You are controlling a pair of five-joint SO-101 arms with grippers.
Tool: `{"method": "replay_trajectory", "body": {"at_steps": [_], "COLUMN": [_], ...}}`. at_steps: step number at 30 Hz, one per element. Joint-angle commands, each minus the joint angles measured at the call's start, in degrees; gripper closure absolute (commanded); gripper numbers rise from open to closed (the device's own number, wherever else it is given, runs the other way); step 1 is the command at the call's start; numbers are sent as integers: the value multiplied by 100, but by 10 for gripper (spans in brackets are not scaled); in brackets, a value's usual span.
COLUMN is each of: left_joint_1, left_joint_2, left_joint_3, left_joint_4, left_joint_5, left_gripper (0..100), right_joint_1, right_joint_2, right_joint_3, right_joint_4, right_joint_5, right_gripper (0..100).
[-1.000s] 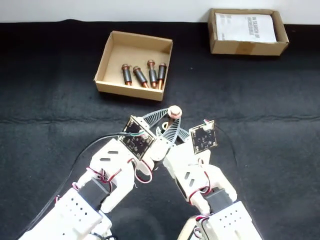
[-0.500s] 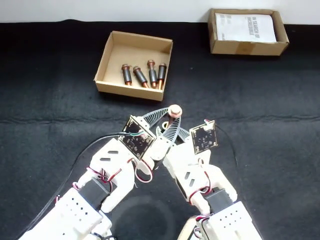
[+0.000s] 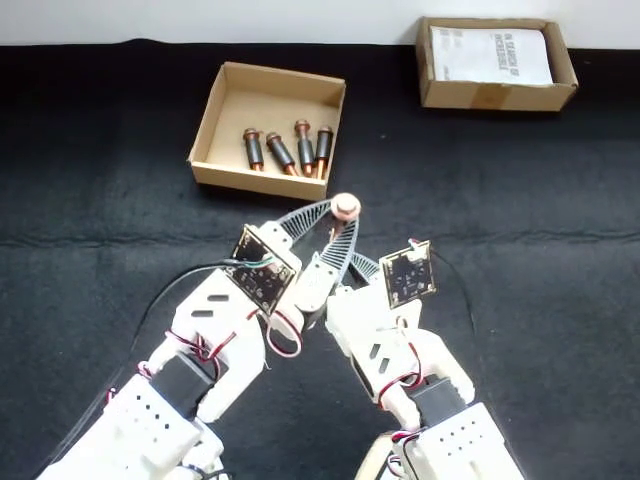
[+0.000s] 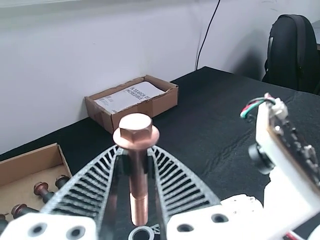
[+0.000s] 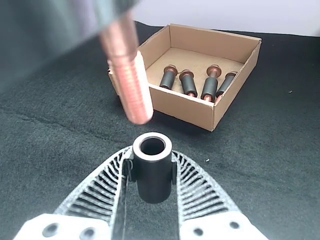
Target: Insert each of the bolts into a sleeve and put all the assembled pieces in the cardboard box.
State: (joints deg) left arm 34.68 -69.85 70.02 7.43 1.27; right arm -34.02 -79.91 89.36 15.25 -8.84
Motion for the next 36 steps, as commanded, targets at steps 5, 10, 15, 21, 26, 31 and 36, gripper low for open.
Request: {"method": "replay_trajectory", "body": {"at_steps": [5, 10, 15, 21, 26, 31, 36], "left_joint_1": [-119, -84, -75, -66, -66, -189, -321], "left_joint_2": [-75, -75, -66, -66, 40, 927, 1244], "left_joint_3": [48, 171, 365, 593, 576, 180, -198], "left_joint_4": [-105, -105, -114, -123, -440, -589, -571], "left_joint_5": [-26, -18, -9, 0, 299, 334, 615], "left_gripper": [990, 990, 990, 990, 990, 989, 989], "right_joint_1": [-40, -40, -40, -40, -40, -40, -31], "right_joint_2": [-75, -75, -75, -75, -75, -75, -75], "right_joint_3": [-84, -84, -84, -84, -84, -92, -92], "right_joint_4": [-84, -75, -75, -75, -75, -75, -75], "right_joint_5": [26, 26, 26, 26, 26, 26, 26], "right_gripper": [991, 991, 991, 991, 991, 991, 991]}}
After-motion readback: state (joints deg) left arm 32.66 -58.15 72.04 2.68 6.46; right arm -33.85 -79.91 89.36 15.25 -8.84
